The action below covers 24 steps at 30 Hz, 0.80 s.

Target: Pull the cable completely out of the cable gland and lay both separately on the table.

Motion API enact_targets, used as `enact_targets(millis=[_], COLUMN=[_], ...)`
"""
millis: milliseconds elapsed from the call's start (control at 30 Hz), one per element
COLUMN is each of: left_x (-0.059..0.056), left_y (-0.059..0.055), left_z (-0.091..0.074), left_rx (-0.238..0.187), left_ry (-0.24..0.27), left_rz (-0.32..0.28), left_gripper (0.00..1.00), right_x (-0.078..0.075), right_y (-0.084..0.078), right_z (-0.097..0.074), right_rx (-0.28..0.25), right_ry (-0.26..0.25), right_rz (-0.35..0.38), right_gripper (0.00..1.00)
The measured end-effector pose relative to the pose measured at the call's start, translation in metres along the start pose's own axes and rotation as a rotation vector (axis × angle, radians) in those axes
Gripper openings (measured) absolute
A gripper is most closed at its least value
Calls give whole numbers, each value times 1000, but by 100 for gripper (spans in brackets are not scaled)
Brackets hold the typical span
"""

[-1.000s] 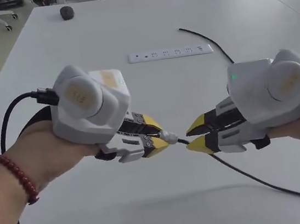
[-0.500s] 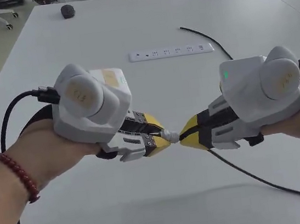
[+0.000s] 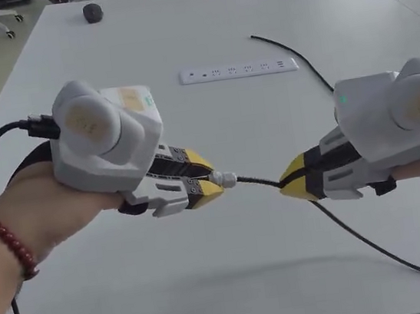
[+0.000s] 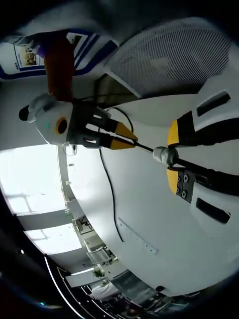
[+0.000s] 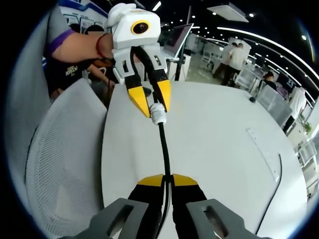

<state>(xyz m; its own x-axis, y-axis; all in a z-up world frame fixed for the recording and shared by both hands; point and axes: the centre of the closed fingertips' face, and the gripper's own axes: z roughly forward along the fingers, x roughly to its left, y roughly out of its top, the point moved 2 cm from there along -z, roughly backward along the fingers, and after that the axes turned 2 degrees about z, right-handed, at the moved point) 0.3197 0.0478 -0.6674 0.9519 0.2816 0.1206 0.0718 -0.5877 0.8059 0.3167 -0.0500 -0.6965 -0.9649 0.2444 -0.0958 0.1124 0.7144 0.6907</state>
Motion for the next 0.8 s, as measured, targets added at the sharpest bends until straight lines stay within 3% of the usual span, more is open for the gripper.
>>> enact_targets(millis=[467, 800], left_x=[11, 17], left_y=[-10, -10], left_z=[-9, -11], left_rx=[8, -3], left_ry=[36, 55], left_rz=[-21, -40], left_gripper=[16, 16], right_x=[-32, -58], right_y=[-27, -42], right_z=[-7, -15], right_rx=[48, 67], right_ry=[-69, -136], right_rz=[76, 137], right_gripper=[0, 0])
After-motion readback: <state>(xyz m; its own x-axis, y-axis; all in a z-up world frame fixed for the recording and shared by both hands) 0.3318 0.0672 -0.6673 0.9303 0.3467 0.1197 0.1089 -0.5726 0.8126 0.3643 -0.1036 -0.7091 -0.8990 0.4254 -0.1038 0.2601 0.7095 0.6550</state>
